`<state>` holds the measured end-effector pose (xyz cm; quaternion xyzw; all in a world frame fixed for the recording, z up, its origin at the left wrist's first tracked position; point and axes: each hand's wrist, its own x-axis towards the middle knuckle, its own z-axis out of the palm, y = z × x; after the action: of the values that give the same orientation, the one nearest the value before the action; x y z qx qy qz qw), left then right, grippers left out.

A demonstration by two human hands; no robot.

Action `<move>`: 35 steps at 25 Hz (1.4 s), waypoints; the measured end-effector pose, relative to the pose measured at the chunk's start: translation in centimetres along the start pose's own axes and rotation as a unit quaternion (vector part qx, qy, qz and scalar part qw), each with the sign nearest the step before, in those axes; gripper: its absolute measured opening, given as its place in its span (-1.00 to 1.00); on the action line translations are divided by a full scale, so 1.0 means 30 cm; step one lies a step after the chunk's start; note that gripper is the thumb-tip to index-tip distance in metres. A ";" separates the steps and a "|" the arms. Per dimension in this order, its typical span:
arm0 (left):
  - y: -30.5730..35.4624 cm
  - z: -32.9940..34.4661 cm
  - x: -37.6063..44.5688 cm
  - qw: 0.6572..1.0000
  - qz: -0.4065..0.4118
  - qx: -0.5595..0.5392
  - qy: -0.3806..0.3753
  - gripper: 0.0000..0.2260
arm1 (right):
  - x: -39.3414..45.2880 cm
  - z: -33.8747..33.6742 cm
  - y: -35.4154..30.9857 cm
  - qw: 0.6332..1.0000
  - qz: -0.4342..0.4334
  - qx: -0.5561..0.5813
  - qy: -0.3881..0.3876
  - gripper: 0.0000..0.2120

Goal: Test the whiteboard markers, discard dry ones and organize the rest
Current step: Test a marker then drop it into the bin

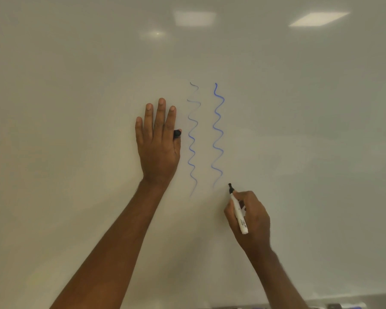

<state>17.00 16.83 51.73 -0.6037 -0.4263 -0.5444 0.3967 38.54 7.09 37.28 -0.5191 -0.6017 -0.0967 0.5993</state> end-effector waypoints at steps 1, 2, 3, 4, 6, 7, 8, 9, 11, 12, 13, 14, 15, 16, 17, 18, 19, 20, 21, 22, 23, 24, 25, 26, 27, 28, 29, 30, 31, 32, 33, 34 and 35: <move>-0.001 0.001 -0.002 1.000 0.000 0.000 -0.005 -0.60 | -0.019 -0.008 0.001 1.000 0.007 -0.011 -0.021 -0.87; -0.001 0.000 -0.005 1.000 0.000 0.000 -0.012 -0.60 | -0.037 -0.017 -0.001 0.999 0.013 -0.017 -0.043 -0.88; 0.003 -0.001 -0.011 1.000 -0.001 -0.002 -0.021 -0.60 | -0.052 -0.028 -0.001 0.997 0.015 -0.023 -0.065 -0.88; 0.008 -0.002 -0.021 0.999 -0.004 -0.006 -0.031 -0.61 | -0.064 -0.039 0.003 0.996 0.014 -0.027 -0.087 -0.88; 0.031 -0.024 -0.063 0.997 -0.023 -0.033 -0.059 -0.61 | -0.097 -0.074 -0.003 0.993 0.032 -0.003 -0.117 -0.85; 0.050 -0.044 -0.093 0.994 -0.045 -0.069 -0.072 -0.62 | -0.118 -0.095 -0.014 0.991 0.052 0.026 -0.123 -0.83; 0.074 -0.071 -0.128 0.986 -0.083 -0.124 -0.079 -0.64 | -0.139 -0.116 -0.021 0.988 0.070 0.058 -0.124 -0.79; 0.103 -0.104 -0.166 0.970 -0.133 -0.190 -0.078 -0.67 | -0.156 -0.133 -0.024 0.984 0.087 0.090 -0.123 -0.76; 0.185 -0.182 -0.267 0.917 -0.242 -0.312 -0.054 -0.75 | -0.195 -0.174 -0.014 0.977 0.109 0.136 -0.120 -0.72; 0.234 -0.224 -0.325 0.885 -0.298 -0.355 -0.049 -0.79 | -0.215 -0.192 -0.008 0.975 0.112 0.151 -0.120 -0.71; 0.285 -0.261 -0.386 0.849 -0.355 -0.386 -0.057 -0.82 | -0.235 -0.209 -0.002 0.972 0.115 0.164 -0.122 -0.71; 0.334 -0.291 -0.444 0.808 -0.415 -0.410 -0.079 -0.82 | -0.254 -0.226 0.004 0.969 0.121 0.175 -0.123 -0.71; 0.381 -0.319 -0.496 0.759 -0.475 -0.431 -0.109 -0.79 | -0.271 -0.246 0.003 0.965 0.132 0.189 -0.124 -0.70; 0.421 -0.344 -0.539 0.702 -0.533 -0.451 -0.137 -0.73 | -0.287 -0.266 -0.002 0.962 0.140 0.195 -0.126 -0.68; 0.456 -0.366 -0.568 0.639 -0.588 -0.468 -0.160 -0.68 | -0.302 -0.286 -0.009 0.959 0.148 0.204 -0.131 -0.69; 0.489 -0.384 -0.588 0.575 -0.636 -0.484 -0.175 -0.64 | -0.321 -0.303 -0.009 0.954 0.156 0.215 -0.139 -0.73; 0.517 -0.400 -0.597 0.511 -0.675 -0.500 -0.182 -0.61 | -0.336 -0.321 -0.016 0.949 0.162 0.227 -0.150 -0.77; 0.547 -0.418 -0.604 0.450 -0.705 -0.517 -0.179 -0.59 | -0.355 -0.339 -0.018 0.943 0.168 0.234 -0.166 -0.73; 0.570 -0.435 -0.608 0.396 -0.723 -0.540 -0.171 -0.57 | -0.370 -0.357 -0.024 0.938 0.171 0.243 -0.181 -0.63; 0.588 -0.448 -0.613 0.351 -0.732 -0.561 -0.163 -0.56 | -0.386 -0.373 -0.024 0.935 0.176 0.243 -0.191 -0.52; 0.610 -0.460 -0.623 0.313 -0.739 -0.576 -0.154 -0.55 | -0.401 -0.392 -0.022 0.932 0.184 0.240 -0.201 -0.43; 0.628 -0.471 -0.635 0.283 -0.746 -0.585 -0.146 -0.56 | -0.409 -0.410 -0.024 0.929 0.188 0.240 -0.211 -0.43; 0.650 -0.484 -0.650 0.259 -0.753 -0.588 -0.140 -0.56 | -0.422 -0.432 -0.028 0.926 0.183 0.246 -0.219 -0.53; 0.669 -0.498 -0.662 0.241 -0.759 -0.590 -0.137 -0.57 | -0.436 -0.451 -0.029 0.926 0.171 0.254 -0.222 -0.63; 0.686 -0.512 -0.669 0.226 -0.762 -0.592 -0.134 -0.57 | -0.446 -0.470 -0.036 0.923 0.167 0.262 -0.227 -0.70; 0.702 -0.526 -0.679 0.214 -0.767 -0.591 -0.129 -0.58 | -0.460 -0.485 -0.036 0.919 0.170 0.265 -0.235 -0.73; 0.716 -0.539 -0.686 0.204 -0.772 -0.588 -0.126 -0.59 | -0.472 -0.495 -0.037 0.915 0.173 0.268 -0.246 -0.75; 0.731 -0.557 -0.701 0.196 -0.778 -0.584 -0.123 -0.61 | -0.492 -0.501 -0.035 0.912 0.176 0.270 -0.255 -0.75; 0.744 -0.573 -0.716 0.189 -0.782 -0.581 -0.124 -0.63 | -0.505 -0.508 -0.036 0.909 0.179 0.270 -0.262 -0.75; 0.756 -0.588 -0.730 0.184 -0.784 -0.580 -0.125 -0.66 | -0.521 -0.513 -0.029 0.909 0.180 0.265 -0.267 -0.74; 0.767 -0.604 -0.744 0.179 -0.786 -0.579 -0.123 -0.69 | -0.536 -0.520 -0.022 0.908 0.183 0.260 -0.275 -0.74; 0.775 -0.617 -0.756 0.178 -0.789 -0.576 -0.118 -0.72 | -0.548 -0.526 -0.013 0.907 0.187 0.252 -0.282 -0.75; 0.783 -0.630 -0.768 0.183 -0.793 -0.571 -0.109 -0.75 | -0.564 -0.536 -0.005 0.905 0.192 0.241 -0.293 -0.77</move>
<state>32.21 -10.45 30.17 -0.0579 -0.2893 -0.5920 -0.7500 44.07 -13.46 27.68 -0.4696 -0.6435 0.3248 0.5098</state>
